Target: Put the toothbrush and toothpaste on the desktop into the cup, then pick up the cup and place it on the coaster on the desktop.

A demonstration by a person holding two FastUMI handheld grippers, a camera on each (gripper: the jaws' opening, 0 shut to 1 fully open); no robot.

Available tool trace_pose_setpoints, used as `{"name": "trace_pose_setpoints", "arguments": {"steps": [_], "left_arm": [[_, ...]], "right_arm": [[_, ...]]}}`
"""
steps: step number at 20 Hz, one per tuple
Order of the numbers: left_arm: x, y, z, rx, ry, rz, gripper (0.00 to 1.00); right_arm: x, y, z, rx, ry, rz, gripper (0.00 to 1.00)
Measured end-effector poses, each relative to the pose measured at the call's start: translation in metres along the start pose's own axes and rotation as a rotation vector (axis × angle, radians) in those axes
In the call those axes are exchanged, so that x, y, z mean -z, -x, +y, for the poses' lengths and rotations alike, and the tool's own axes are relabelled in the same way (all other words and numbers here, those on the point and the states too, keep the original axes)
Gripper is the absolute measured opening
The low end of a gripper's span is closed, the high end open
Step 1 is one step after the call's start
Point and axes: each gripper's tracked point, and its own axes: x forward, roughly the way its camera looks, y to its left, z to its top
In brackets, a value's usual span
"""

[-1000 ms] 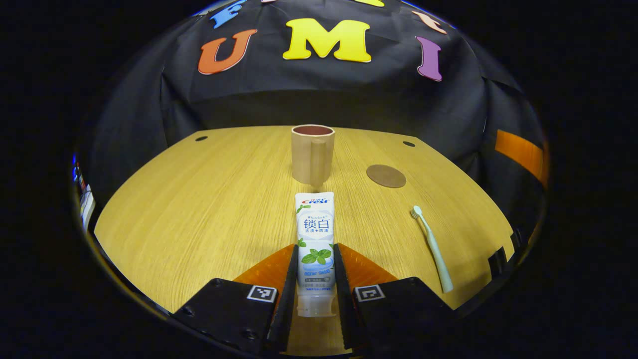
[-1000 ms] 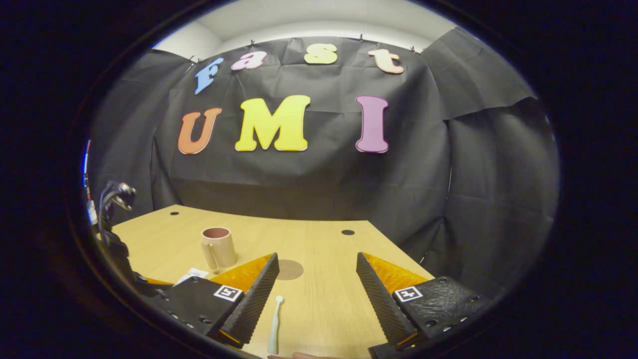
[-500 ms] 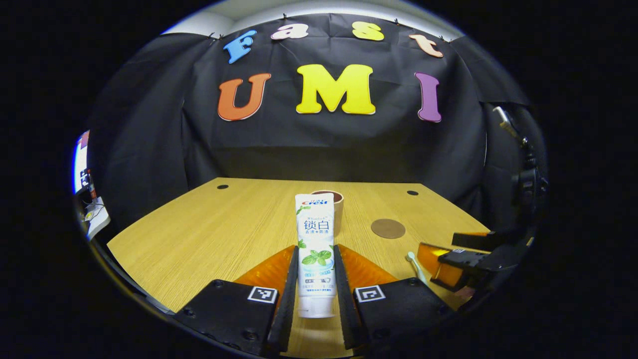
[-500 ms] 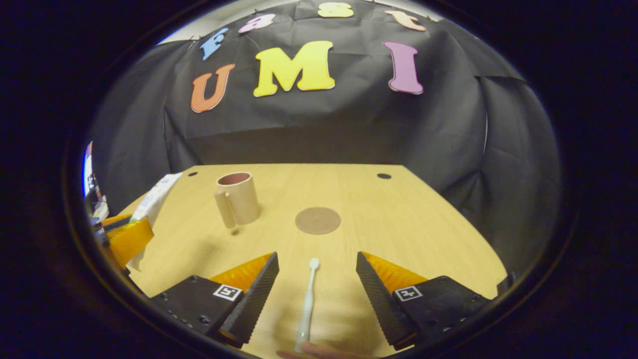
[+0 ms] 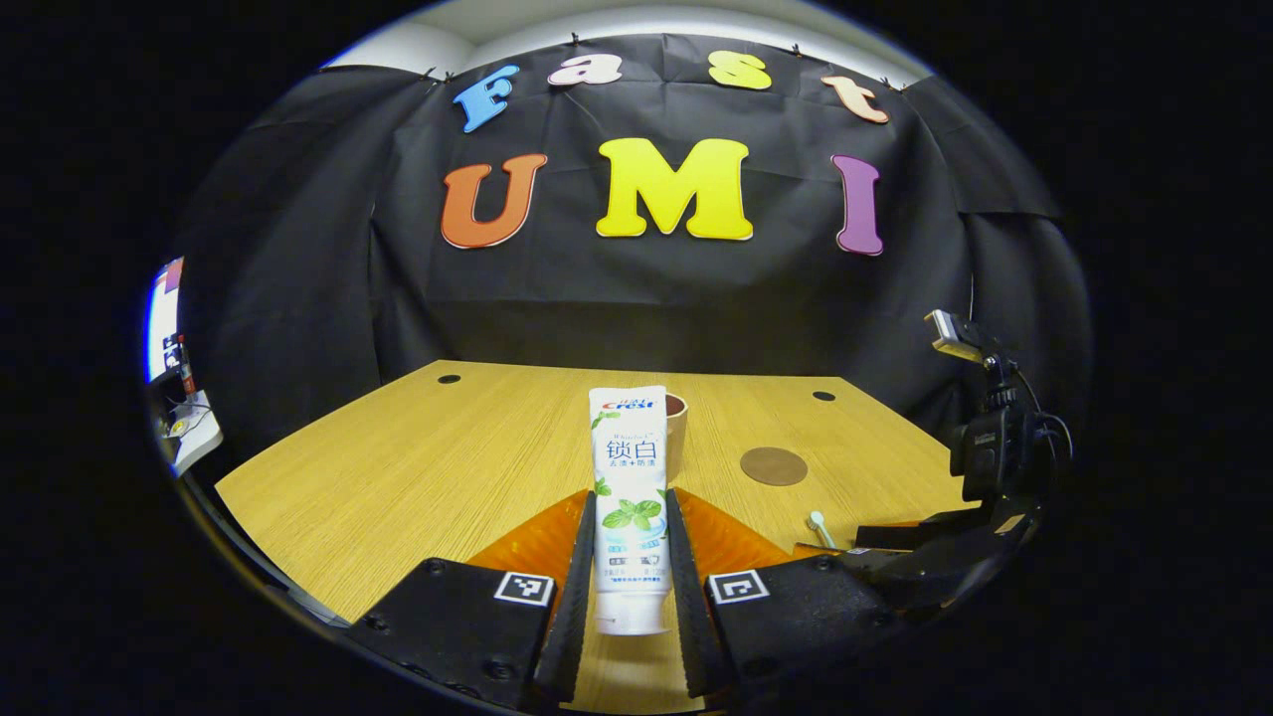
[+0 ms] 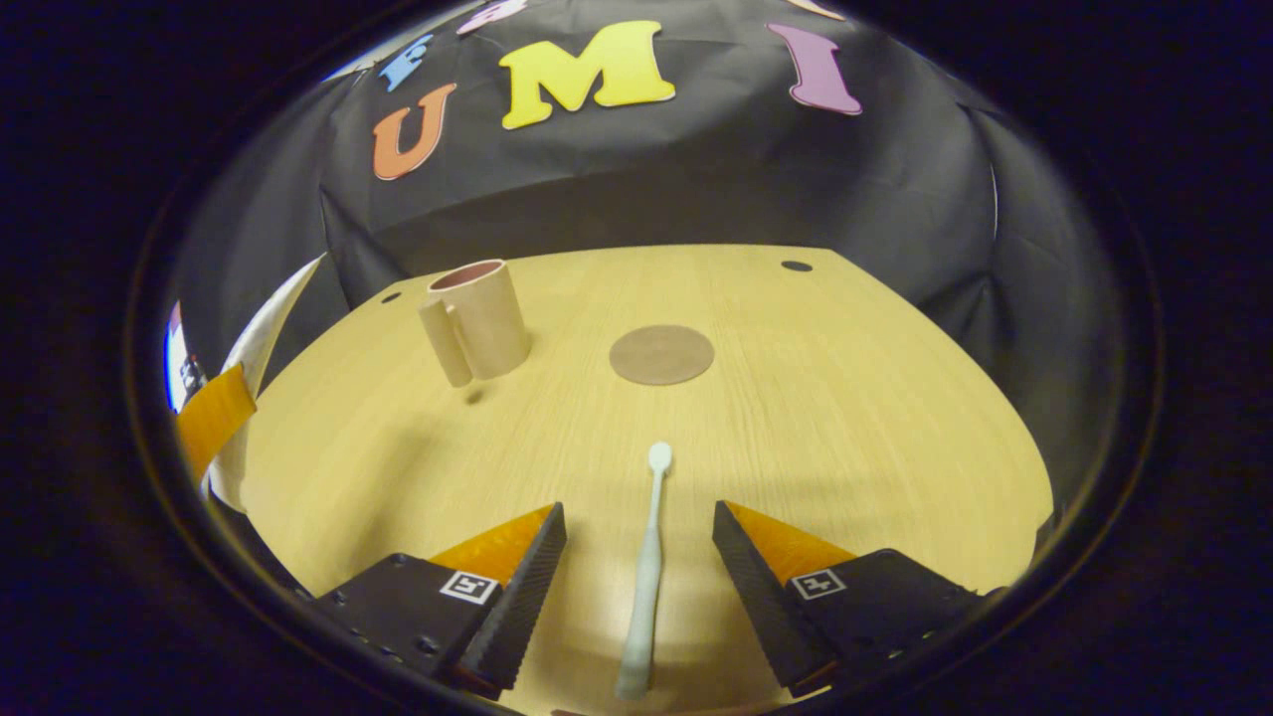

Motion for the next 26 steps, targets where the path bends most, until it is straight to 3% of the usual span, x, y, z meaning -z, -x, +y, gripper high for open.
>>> {"name": "trace_pose_setpoints", "arguments": {"steps": [2,3,4,6,7,10,13,18,21,26], "left_arm": [[-0.002,0.001,0.000,-0.003,-0.007,-0.004,0.42],[-0.001,0.001,0.000,-0.001,-0.010,-0.006,0.42],[-0.001,0.001,0.000,0.000,-0.012,-0.002,0.42],[0.000,0.000,-0.002,0.006,-0.016,0.003,0.42],[0.002,0.001,-0.003,0.011,-0.017,0.004,0.42],[0.004,0.001,-0.007,0.020,-0.017,0.010,0.42],[0.007,0.000,-0.006,0.019,-0.019,0.018,0.42],[0.004,-0.002,-0.007,0.036,-0.016,0.009,0.42],[0.000,0.000,-0.006,0.056,-0.005,-0.007,0.42],[-0.010,0.003,-0.004,0.062,0.020,-0.036,0.42]], "right_arm": [[0.000,0.000,-0.004,0.013,0.026,0.001,0.90],[0.000,0.001,-0.005,0.017,0.032,0.000,0.83],[-0.001,0.000,-0.007,0.022,0.044,-0.002,0.83],[-0.002,0.000,-0.007,0.013,0.026,-0.004,0.65],[-0.002,-0.002,-0.009,0.013,0.016,-0.005,0.46],[-0.002,-0.003,-0.008,-0.019,-0.001,-0.004,0.14],[-0.002,-0.003,-0.009,-0.034,0.012,-0.011,0.01],[-0.019,0.010,-0.005,-0.041,0.032,-0.097,0.01],[-0.044,0.043,-0.004,-0.023,0.043,-0.227,0.01],[-0.083,0.119,0.011,-0.074,0.030,-0.441,0.00]]}}
